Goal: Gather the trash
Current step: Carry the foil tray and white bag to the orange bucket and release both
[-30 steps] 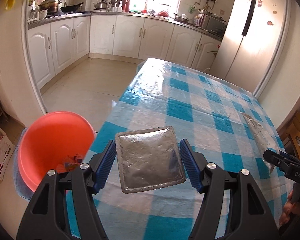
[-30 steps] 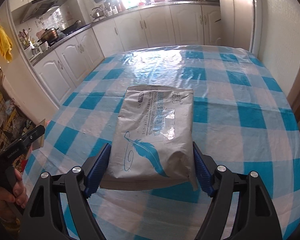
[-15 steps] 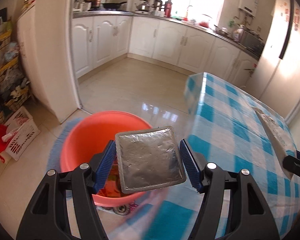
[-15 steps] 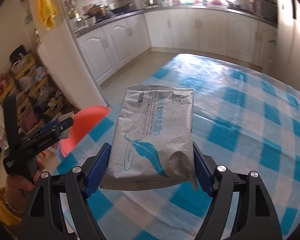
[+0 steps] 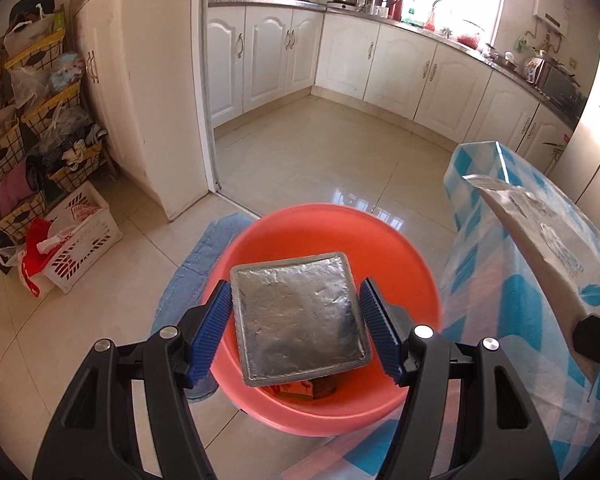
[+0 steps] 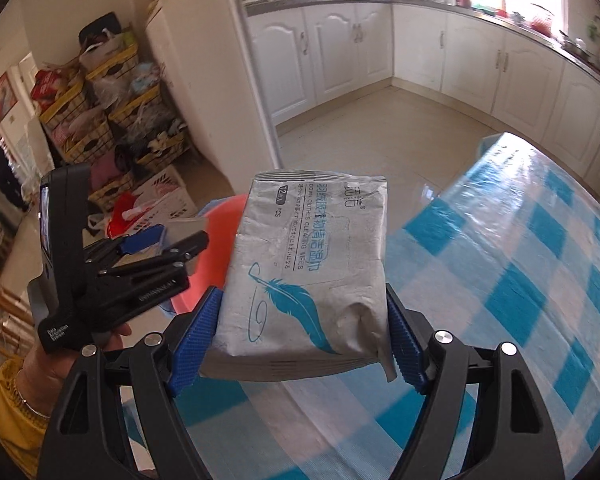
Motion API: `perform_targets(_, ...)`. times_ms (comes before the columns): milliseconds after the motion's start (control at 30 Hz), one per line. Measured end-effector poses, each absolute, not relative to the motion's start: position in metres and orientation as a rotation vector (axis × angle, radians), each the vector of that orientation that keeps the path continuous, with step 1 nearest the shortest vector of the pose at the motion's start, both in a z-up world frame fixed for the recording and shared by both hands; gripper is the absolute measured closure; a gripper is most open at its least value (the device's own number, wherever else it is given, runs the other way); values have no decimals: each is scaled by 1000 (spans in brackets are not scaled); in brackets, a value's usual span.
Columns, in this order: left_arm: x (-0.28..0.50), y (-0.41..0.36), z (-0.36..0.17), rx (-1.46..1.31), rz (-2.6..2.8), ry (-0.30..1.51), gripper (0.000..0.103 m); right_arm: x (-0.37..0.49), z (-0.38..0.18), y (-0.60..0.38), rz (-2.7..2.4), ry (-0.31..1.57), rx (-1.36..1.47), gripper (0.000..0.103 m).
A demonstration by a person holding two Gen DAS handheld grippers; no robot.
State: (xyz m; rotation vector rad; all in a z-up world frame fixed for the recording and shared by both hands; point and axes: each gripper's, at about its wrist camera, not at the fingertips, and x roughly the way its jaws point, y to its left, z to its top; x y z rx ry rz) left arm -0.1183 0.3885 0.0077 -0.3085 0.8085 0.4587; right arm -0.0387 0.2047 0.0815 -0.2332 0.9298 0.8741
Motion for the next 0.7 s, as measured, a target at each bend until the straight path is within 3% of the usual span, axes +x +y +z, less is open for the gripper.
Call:
perform_targets(267,-116,397,-7,-307,482,834,37,-30,61,252,926,974,-285,25)
perform_targets(567,-102,405,-30,-322,491,892,37,-22,48,264,974,986,-245,17)
perform_targets(700,-99,406,-39,-329,492,926,30,-18,51,241,931,974,-194,17)
